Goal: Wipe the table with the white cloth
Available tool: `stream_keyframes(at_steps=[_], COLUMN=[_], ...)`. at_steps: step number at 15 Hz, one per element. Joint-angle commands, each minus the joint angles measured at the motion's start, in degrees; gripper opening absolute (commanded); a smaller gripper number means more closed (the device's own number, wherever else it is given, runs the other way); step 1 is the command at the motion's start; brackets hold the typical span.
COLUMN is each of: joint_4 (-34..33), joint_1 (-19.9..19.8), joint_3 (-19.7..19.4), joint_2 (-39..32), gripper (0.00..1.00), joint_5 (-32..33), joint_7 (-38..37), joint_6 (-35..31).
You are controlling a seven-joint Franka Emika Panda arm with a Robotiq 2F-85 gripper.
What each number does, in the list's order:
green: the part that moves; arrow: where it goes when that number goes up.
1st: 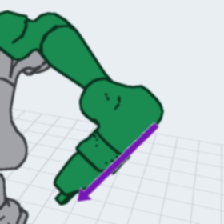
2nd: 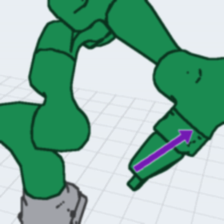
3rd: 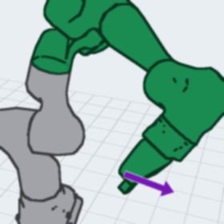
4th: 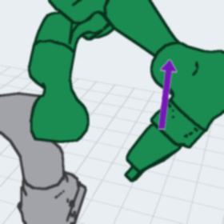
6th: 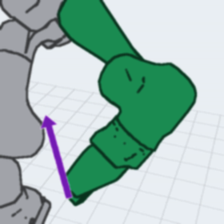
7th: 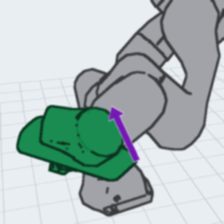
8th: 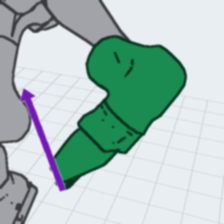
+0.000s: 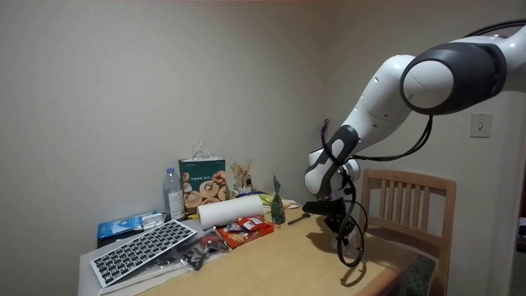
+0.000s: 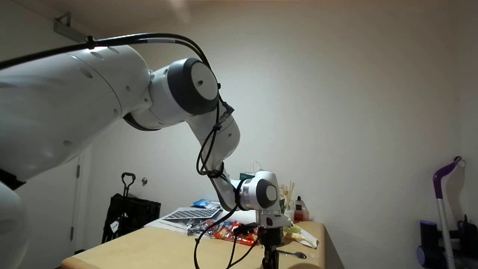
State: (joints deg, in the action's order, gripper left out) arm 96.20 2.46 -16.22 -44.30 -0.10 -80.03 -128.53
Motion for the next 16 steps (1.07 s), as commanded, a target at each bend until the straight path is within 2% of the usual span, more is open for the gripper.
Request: stream_keyframes(at_steps=[1,4,7,8,13,16], joint_4=[4.3,8.2,9.8,5.6,6.6,7.7], joint_1=[3.5,7.7,10.0,9.2,10.1,13.4], joint_3=[1.4,2.0,3.0,2.5,3.5,5.3], joint_2=[0.8,2.5,3.7,2.8,3.3,2.4], gripper=[0.0,0.0,0.0,0.02,0.0,0.0], joint_5=[6.5,13.0,17.4,16.4,18.0,22.3], joint_7=[1.4,1.2,1.8,0.1,2.0,3.8], joint_6=[-1.6,-2.4,-2.5,0.3,0.0,-0.3])
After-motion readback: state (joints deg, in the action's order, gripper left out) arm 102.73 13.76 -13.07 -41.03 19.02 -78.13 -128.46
